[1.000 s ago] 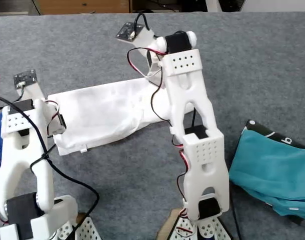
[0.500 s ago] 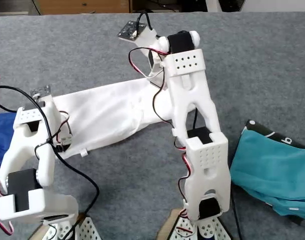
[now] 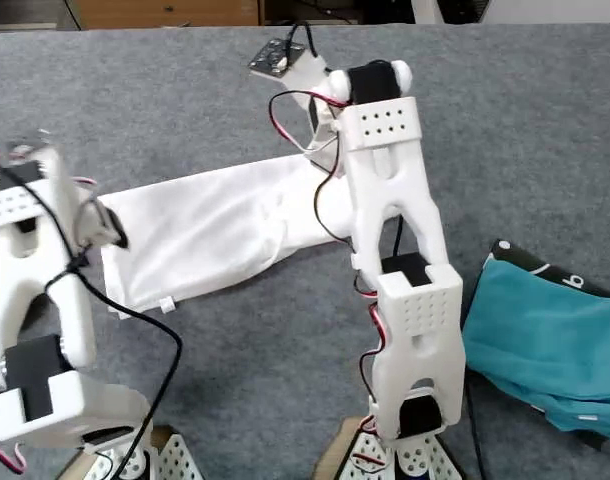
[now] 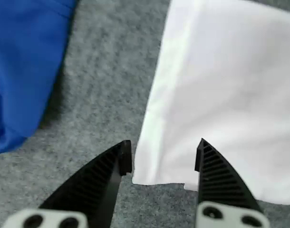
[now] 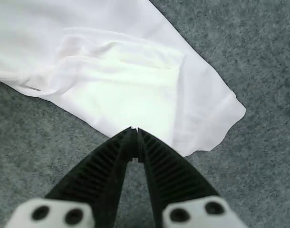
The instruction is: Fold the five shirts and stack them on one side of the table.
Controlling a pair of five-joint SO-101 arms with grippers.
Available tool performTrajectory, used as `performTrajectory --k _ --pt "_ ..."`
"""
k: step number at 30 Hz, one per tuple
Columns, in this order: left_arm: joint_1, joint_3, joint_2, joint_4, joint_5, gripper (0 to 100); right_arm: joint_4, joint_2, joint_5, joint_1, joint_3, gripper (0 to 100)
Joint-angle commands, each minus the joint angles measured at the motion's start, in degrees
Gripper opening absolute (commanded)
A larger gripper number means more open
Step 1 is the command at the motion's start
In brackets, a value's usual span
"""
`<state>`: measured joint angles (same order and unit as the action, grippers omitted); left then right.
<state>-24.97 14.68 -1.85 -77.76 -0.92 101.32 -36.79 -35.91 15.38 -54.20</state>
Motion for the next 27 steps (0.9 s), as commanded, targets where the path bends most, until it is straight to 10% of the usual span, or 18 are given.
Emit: performTrajectory --k 1,12,27 --pt "-2.5 -3.6 2.2 3.3 0.2 24 0.9 4.6 0.4 -1.5 0.0 0.5" --pt "3.0 -11.9 28.2 4.2 2.5 20 0.9 4.5 0.3 -1.3 0.0 0.5" --pt "1.7 -16.3 31.3 1.1 3.1 2 0.8 4.5 0.5 -1.5 0.0 0.5"
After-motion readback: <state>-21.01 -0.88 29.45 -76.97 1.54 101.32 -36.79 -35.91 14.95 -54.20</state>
